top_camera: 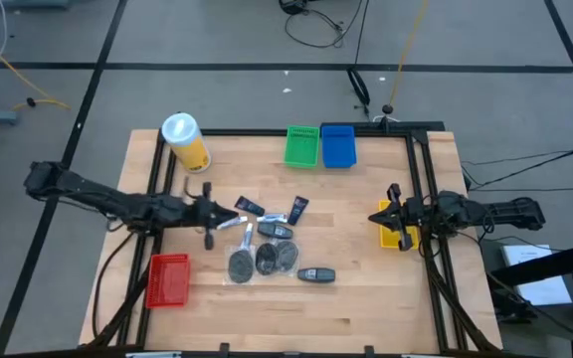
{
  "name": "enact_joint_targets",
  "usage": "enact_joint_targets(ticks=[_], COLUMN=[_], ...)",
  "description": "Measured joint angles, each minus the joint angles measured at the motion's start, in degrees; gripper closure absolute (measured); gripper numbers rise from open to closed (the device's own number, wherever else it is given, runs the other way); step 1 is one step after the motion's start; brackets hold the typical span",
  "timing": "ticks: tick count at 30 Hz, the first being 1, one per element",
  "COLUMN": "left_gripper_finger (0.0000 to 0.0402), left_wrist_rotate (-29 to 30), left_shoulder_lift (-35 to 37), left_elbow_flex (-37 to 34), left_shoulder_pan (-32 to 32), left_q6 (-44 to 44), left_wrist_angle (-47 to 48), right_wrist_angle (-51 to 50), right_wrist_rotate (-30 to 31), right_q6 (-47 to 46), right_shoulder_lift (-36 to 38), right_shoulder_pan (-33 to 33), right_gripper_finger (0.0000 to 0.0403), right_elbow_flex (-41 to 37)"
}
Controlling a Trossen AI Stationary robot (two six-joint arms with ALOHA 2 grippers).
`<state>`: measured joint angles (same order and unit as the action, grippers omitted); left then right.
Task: Pick & Place Travel size toiletries
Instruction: Put the blue shave cream into the red basket
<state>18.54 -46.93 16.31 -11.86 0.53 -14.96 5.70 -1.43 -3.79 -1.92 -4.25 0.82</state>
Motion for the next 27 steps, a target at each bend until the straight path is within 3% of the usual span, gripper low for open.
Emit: enact_joint_targets(ticks=[4, 9, 13, 16, 23, 27], left_gripper_finger=[0.035, 0.0253, 0.0171, 0.0133, 0.0146, 0.0159], left_wrist_rotate=[0.1, -2.3, -2.7, -5.6, -6.9, -13.0], left_shoulder_lift=[-9.0, -17.7, -22.7, -25.7, -34.5, -39.6], left_elbow_flex=[9.8, 20.9, 24.5, 24.5, 24.5, 24.5], left_shoulder_pan=[0.0, 0.0, 1.9, 5.1, 12.1, 16.7], left_q6=[1.5, 2.5, 1.7, 0.6, -8.0, -12.0], left_wrist_angle=[13.1, 26.5, 30.6, 31.3, 27.0, 22.9], right_wrist_angle=[0.0, 0.0, 0.0, 0.0, 0.4, 0.4], right_wrist_rotate=[0.0, -0.1, -0.1, -0.1, 0.0, 0.0], right_q6=[-0.3, -2.7, -3.0, -4.2, -4.1, -4.4], right_shoulder_lift=[-0.8, -2.4, -3.7, -4.5, -5.5, -5.7], right_shoulder_pan=[0.0, 0.0, 0.0, 0.0, 0.0, 0.0], right_gripper_finger=[0.0399, 0.0399, 0.0399, 0.0399, 0.0399, 0.0399], right_elbow_flex=[0.0, 0.0, 0.0, 0.0, 0.0, 0.0])
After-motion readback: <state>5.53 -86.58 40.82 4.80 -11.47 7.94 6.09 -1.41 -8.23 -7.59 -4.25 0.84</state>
